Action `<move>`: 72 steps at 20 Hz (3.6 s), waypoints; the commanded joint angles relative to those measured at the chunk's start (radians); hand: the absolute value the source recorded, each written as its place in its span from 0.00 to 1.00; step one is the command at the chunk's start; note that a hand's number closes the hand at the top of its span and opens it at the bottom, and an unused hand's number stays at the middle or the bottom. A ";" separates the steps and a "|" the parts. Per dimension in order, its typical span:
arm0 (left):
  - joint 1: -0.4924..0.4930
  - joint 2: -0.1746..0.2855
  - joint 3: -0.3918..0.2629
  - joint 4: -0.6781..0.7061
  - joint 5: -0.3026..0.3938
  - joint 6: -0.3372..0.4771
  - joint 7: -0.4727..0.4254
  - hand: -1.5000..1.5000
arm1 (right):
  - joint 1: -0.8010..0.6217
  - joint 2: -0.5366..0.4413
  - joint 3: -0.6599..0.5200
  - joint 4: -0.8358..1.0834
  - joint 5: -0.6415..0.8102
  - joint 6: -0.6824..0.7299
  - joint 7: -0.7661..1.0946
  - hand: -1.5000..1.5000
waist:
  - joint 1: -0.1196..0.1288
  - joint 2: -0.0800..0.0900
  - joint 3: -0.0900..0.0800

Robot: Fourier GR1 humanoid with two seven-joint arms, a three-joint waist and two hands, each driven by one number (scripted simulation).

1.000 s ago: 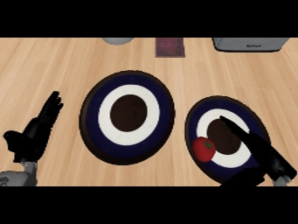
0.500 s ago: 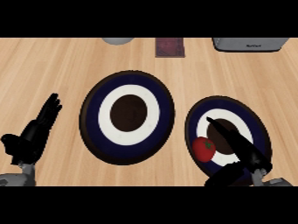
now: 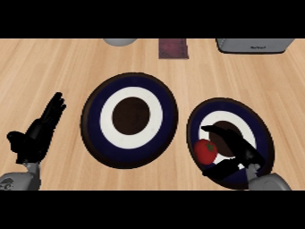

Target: Pick the tomato from the plate and place it in the plate

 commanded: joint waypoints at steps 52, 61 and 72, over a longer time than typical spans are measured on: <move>0.016 0.005 0.070 -0.036 -0.014 -0.080 0.003 0.50 | 0.682 0.244 0.709 -0.755 1.474 -0.786 0.319 1.00 | 0.021 0.015 0.005; 0.015 -0.035 0.030 -0.017 -0.049 -0.059 -0.011 0.50 | 0.499 0.240 0.667 -0.719 1.346 -0.718 0.388 1.00 | 0.057 0.025 0.004; -0.032 -0.064 0.001 -0.005 -0.069 -0.049 -0.005 0.50 | 0.209 0.243 0.523 -0.553 1.138 -0.890 0.580 0.00 | 0.069 0.029 0.008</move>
